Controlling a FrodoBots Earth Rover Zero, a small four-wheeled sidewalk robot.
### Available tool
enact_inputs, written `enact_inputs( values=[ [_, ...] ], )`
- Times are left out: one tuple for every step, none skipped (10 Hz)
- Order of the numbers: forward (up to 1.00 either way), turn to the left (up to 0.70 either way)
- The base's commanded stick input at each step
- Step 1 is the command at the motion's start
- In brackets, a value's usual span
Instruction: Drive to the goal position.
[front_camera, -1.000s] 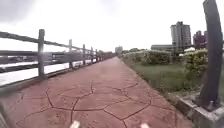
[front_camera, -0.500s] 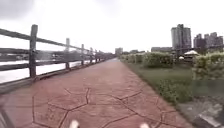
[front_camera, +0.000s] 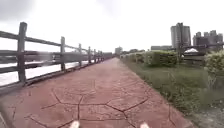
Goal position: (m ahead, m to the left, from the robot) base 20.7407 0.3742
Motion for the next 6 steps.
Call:
enact_inputs(
  values=[
    [0.7,0.0],
    [0.7,0.0],
    [0.7,0.0],
    [0.7,0.0],
    [0.7,0.0],
    [0.7,0.0]
  ],
)
